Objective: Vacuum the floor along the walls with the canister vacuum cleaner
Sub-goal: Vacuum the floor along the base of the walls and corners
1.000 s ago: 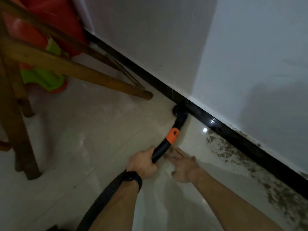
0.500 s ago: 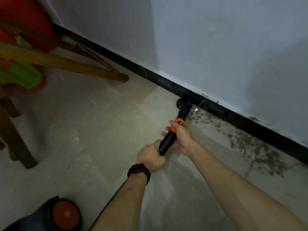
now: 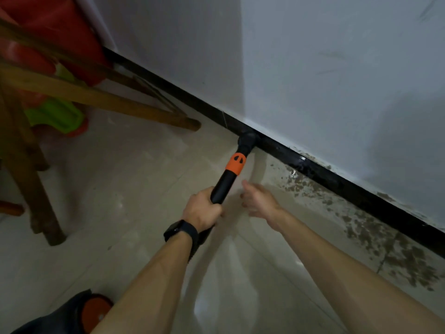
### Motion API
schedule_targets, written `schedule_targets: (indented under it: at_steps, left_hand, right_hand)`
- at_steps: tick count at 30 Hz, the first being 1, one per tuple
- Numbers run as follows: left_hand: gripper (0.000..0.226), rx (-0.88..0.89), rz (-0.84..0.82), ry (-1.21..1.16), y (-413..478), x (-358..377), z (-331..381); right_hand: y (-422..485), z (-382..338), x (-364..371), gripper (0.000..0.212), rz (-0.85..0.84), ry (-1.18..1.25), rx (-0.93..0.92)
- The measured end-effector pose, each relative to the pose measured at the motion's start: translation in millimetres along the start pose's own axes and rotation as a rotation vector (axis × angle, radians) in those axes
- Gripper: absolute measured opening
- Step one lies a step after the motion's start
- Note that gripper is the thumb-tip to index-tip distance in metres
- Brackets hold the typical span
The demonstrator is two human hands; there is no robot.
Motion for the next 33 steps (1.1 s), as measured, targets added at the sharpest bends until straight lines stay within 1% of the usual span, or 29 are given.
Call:
schedule_targets:
  at_steps: [2, 4, 5, 8, 9, 11, 13, 14, 17, 20, 23, 27, 30, 33]
  left_hand:
    - [0.026, -0.021, -0.002, -0.135, 9.1, -13.8, -4.6]
    - [0.026, -0.032, 0.045, -0.19, 16.6, -25.1, -7.6]
    - [0.028, -0.035, 0.089, -0.17, 20.4, -30.4, -7.8]
    - [0.034, -0.024, 0.209, -0.007, 37.6, -49.0, -4.0]
    - [0.034, -0.011, 0.236, 0.045, 45.7, -56.3, -1.0]
    - [0.031, 0.001, 0.279, 0.145, 65.4, -70.5, 6.6]
    - [0.03, -0.009, 0.297, 0.189, 85.9, -80.8, 14.6]
    - [0.03, -0.026, 0.297, 0.171, 97.5, -84.4, 16.0]
    - [0.029, -0.086, 0.311, 0.068, 128.6, -84.3, 12.2]
    - [0.025, -0.12, 0.327, -0.044, 139.6, -65.4, 2.2]
    - [0.022, -0.175, 0.255, -0.292, 141.9, -42.7, -10.9]
    - [0.022, -0.235, 0.144, -0.614, 158.6, -35.7, -19.8]
    - [0.021, -0.245, 0.099, -0.751, 163.0, -27.3, -18.5]
    - [0.023, -0.256, 0.101, -0.809, 171.6, -21.3, -9.5]
  right_hand:
    - [13.9, 5.7, 2.6, 0.05, 0.004, -0.279, -0.075]
    - [24.5, 10.4, 6.0, 0.062, -0.016, -0.541, -0.112]
    - [29.7, 13.0, 7.7, 0.069, -0.028, -0.681, -0.127]
    - [43.6, 19.6, 12.5, 0.09, -0.117, -1.134, -0.128]
    - [49.4, 21.1, 13.7, 0.094, -0.149, -1.235, -0.117]
    - [58.3, 22.5, 14.3, 0.097, -0.181, -1.351, -0.124]
    - [65.3, 26.3, 12.8, 0.099, -0.188, -1.42, -0.166]
    - [69.9, 28.3, 13.4, 0.1, -0.188, -1.451, -0.196]
    - [85.3, 36.7, 14.6, 0.105, -0.158, -1.487, -0.244]
    - [91.4, 37.2, 12.7, 0.107, -0.157, -1.496, -0.225]
    - [91.4, 32.4, 11.6, 0.11, -0.193, -1.506, -0.213]
    - [90.8, 26.0, 12.0, 0.111, -0.213, -1.509, -0.199]
    - [91.6, 26.1, 13.0, 0.112, -0.197, -1.509, -0.19]
    - [92.6, 25.3, 12.4, 0.112, -0.185, -1.523, -0.184]
Point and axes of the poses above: each hand's wrist, its own y-axis towards the middle knuckle, its own x-axis out of the palm, z = x × y, the point moved 3 cm from there along y, towards the middle knuckle, and after that the axes turned 7 degrees about y, right-handed, at the moved point
